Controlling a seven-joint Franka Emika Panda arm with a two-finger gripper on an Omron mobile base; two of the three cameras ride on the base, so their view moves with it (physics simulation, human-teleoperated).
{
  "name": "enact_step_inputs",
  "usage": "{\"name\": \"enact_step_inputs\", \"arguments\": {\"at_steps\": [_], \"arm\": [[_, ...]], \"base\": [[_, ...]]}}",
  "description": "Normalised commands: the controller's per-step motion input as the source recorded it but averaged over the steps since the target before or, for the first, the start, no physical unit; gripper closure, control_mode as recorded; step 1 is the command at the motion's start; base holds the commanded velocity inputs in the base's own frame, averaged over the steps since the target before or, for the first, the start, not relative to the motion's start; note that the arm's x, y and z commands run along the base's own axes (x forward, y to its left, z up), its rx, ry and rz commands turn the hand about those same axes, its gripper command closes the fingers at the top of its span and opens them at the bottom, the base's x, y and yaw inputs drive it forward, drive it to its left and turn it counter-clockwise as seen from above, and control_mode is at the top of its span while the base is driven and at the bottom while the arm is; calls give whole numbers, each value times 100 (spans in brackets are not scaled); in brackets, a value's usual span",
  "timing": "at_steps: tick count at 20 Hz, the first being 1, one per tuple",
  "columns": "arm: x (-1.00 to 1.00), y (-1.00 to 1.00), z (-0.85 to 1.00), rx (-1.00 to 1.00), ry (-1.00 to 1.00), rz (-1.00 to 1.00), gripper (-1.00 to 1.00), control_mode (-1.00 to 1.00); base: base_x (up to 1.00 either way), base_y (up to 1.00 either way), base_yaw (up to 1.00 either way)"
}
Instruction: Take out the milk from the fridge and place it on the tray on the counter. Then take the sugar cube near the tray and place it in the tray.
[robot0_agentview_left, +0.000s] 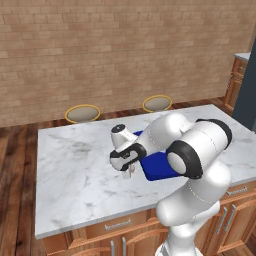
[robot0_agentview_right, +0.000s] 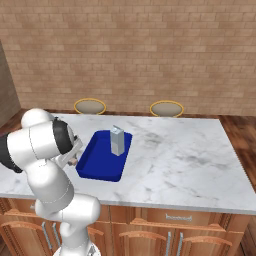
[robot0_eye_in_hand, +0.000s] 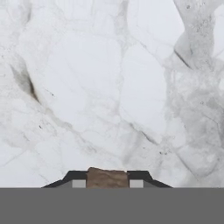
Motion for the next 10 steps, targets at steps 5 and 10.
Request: {"name": "enact_step_inputs", "arguments": {"at_steps": [5, 10], "arm": [[0, 0, -2, 0, 0, 0, 100, -100], [0, 1, -1, 1, 1, 0, 100, -100]], "base": [[0, 0, 0], [0, 0, 0]]}}
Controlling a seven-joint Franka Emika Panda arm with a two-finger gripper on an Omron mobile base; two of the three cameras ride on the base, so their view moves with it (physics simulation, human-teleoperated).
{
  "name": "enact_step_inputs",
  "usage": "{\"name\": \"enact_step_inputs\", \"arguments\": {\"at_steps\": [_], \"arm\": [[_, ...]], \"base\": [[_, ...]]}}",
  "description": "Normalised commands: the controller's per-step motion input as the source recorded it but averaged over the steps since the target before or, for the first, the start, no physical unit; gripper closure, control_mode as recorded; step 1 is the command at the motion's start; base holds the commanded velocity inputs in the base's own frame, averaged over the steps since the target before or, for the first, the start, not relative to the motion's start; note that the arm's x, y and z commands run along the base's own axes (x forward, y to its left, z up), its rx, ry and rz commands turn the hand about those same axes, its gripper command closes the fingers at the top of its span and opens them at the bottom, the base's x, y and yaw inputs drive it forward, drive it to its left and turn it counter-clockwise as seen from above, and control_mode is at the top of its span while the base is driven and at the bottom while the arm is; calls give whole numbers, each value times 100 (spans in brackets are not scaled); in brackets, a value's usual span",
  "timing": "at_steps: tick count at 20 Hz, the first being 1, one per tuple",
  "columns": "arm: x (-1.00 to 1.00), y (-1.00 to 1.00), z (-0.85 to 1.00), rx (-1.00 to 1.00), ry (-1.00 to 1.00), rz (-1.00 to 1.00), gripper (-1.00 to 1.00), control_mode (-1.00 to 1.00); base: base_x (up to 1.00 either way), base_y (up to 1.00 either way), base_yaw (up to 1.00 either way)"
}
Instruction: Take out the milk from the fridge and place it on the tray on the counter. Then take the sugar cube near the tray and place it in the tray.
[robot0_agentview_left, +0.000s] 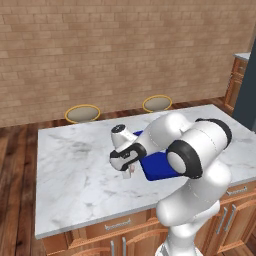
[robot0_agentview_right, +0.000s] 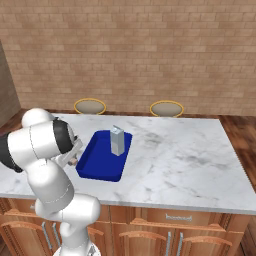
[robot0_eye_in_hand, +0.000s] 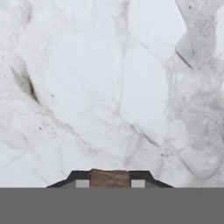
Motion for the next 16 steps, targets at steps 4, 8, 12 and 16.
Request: {"name": "enact_step_inputs", "arguments": {"at_steps": [4, 8, 12, 16], "arm": [[-2, 0, 51, 0, 6, 0, 100, -100], [-18, -6, 81, 0, 2, 3, 100, -100], [-17, -33, 71, 0, 3, 5, 100, -100], [-9, -69, 24, 0, 1, 5, 100, -100]], "base": [[0, 0, 0], [0, 0, 0], [0, 0, 0], [0, 0, 0]]}}
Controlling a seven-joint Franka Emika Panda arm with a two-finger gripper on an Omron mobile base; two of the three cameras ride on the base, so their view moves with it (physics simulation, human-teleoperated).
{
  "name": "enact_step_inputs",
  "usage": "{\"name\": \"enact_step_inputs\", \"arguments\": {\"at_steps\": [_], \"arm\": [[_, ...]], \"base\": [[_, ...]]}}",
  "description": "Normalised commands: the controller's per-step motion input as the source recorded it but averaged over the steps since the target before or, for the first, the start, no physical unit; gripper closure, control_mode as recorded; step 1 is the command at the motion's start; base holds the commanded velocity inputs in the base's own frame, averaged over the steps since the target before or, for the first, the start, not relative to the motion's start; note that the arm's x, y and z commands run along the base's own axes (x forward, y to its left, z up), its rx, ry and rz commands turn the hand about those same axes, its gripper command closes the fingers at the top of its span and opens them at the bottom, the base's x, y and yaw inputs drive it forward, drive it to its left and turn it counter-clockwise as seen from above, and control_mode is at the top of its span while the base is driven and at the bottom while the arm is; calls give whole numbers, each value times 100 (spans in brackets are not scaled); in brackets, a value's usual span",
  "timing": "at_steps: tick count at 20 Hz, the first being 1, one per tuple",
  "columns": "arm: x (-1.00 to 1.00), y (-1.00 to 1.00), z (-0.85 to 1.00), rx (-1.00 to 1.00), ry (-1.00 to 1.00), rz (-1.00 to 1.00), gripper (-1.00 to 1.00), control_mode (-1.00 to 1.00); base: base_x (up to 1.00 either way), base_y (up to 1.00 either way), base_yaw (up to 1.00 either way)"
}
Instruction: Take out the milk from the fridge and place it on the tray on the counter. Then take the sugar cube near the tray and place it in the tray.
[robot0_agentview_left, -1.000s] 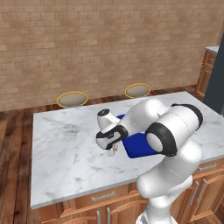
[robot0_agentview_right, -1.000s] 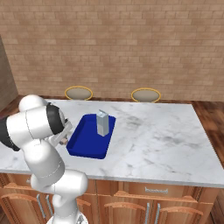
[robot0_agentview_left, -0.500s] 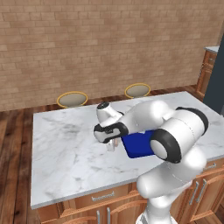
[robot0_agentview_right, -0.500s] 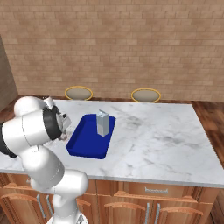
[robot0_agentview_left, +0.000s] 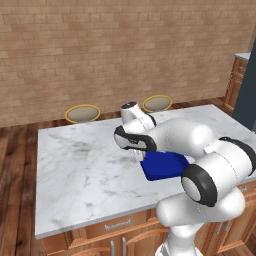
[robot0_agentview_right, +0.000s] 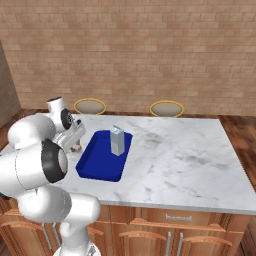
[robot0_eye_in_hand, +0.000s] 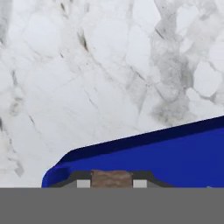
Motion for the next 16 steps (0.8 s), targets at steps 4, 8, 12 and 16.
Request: {"name": "enact_step_inputs", "arguments": {"at_steps": [4, 8, 12, 16], "arm": [[-1, -72, 0, 5, 0, 5, 100, -100], [3, -42, -9, 11, 1, 7, 100, -100], [6, -37, -17, 13, 0, 7, 100, -100], [21, -14, -21, 14, 0, 7, 100, -100]], "base": [[0, 0, 0], [0, 0, 0], [0, 0, 0], [0, 0, 0]]}}
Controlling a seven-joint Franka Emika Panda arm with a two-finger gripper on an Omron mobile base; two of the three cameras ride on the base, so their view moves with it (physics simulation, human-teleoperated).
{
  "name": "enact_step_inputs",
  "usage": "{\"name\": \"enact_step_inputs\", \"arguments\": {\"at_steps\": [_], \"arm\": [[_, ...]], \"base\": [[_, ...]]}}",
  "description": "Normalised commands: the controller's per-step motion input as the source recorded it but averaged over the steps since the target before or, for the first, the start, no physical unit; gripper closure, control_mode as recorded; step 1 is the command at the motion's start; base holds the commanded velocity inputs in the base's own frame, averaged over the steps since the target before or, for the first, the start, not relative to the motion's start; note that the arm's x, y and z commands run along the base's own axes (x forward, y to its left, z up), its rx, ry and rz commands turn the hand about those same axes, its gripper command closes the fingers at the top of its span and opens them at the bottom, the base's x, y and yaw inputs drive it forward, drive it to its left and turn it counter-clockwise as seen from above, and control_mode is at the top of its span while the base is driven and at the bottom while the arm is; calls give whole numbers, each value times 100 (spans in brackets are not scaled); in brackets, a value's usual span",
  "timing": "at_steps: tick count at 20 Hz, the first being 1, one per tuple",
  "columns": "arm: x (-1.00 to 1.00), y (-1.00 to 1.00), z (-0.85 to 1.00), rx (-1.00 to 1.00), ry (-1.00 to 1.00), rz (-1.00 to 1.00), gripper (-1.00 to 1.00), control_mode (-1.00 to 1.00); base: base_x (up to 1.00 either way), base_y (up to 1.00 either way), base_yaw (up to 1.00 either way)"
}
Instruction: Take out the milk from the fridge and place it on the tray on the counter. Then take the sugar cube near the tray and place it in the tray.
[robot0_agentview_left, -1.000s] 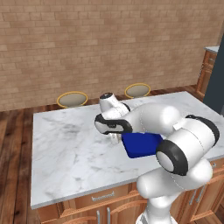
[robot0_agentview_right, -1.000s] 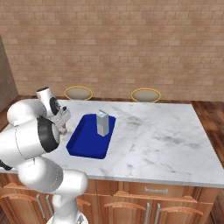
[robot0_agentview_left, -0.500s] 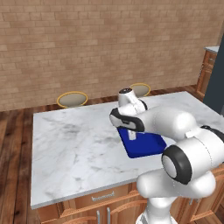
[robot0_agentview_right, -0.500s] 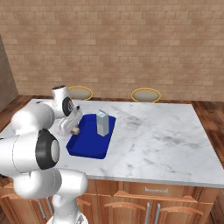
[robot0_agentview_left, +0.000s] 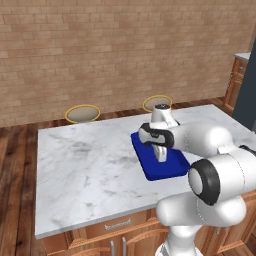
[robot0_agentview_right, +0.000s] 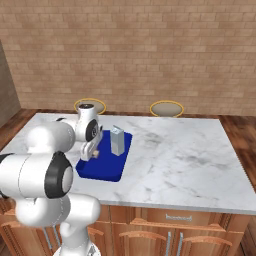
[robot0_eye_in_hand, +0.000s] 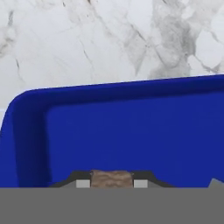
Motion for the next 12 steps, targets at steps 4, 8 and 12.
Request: {"name": "enact_step_inputs", "arguments": {"at_steps": [4, 8, 12], "arm": [[15, -5, -22, 6, 1, 5, 100, -100], [9, 5, -18, -2, 0, 0, 100, -100], [2, 8, -22, -4, 0, 0, 100, -100]], "base": [[0, 0, 0], [0, 0, 0], [0, 0, 0]]}}
